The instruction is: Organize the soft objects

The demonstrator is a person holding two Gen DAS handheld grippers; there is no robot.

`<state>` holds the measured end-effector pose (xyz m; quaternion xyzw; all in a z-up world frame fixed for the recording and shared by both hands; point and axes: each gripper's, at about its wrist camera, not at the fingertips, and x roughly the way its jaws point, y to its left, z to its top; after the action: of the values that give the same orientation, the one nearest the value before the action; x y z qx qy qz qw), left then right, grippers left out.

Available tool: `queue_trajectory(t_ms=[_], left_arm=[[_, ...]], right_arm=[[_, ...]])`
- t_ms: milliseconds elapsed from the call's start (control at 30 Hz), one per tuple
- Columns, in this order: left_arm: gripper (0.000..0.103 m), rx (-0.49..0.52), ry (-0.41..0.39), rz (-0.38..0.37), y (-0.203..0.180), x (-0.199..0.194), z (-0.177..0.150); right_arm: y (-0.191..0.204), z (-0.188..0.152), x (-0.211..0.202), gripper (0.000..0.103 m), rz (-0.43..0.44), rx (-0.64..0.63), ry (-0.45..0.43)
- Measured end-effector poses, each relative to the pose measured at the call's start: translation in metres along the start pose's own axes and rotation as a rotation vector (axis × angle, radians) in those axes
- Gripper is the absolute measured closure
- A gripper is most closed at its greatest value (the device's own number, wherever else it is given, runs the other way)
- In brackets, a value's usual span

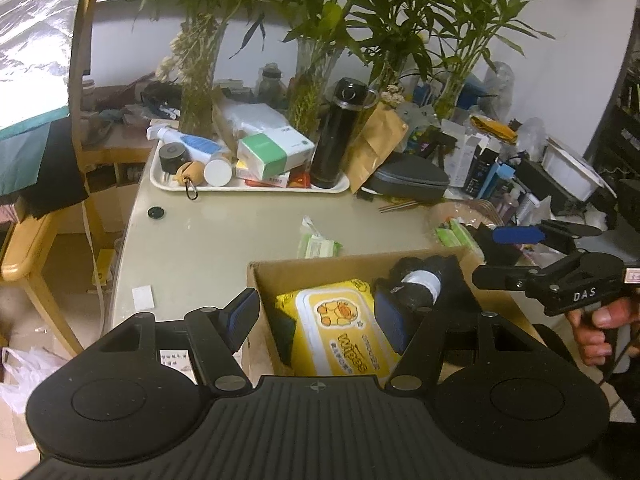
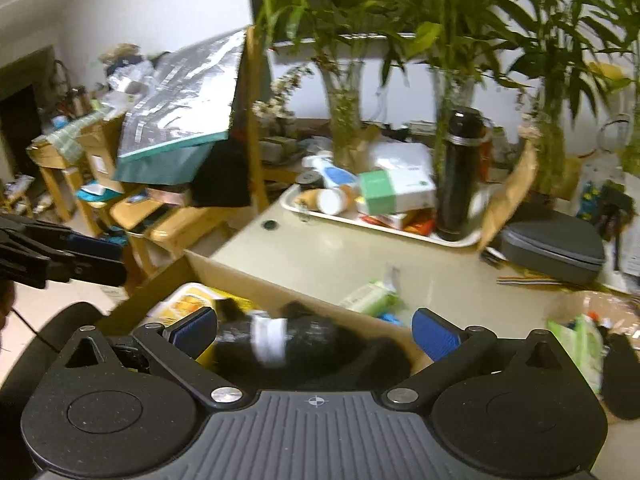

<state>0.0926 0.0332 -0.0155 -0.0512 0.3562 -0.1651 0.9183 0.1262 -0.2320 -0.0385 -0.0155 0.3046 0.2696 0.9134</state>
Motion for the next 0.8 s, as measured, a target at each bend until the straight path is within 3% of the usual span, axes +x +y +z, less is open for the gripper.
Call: queue_trajectory(t_ms=[600, 800], left_arm=[[0.040, 0.109, -0.043, -0.041, -0.009, 0.007, 0.019], [0.040, 0.138, -0.047, -0.050, -0.008, 0.009, 0.026]], right_arm=[[-0.043, 0.005, -0.002, 0.000, -0.153, 0.022, 0.050], [-0.064, 0.004, 0.007, 0.000, -0.177, 0.131, 0.088]])
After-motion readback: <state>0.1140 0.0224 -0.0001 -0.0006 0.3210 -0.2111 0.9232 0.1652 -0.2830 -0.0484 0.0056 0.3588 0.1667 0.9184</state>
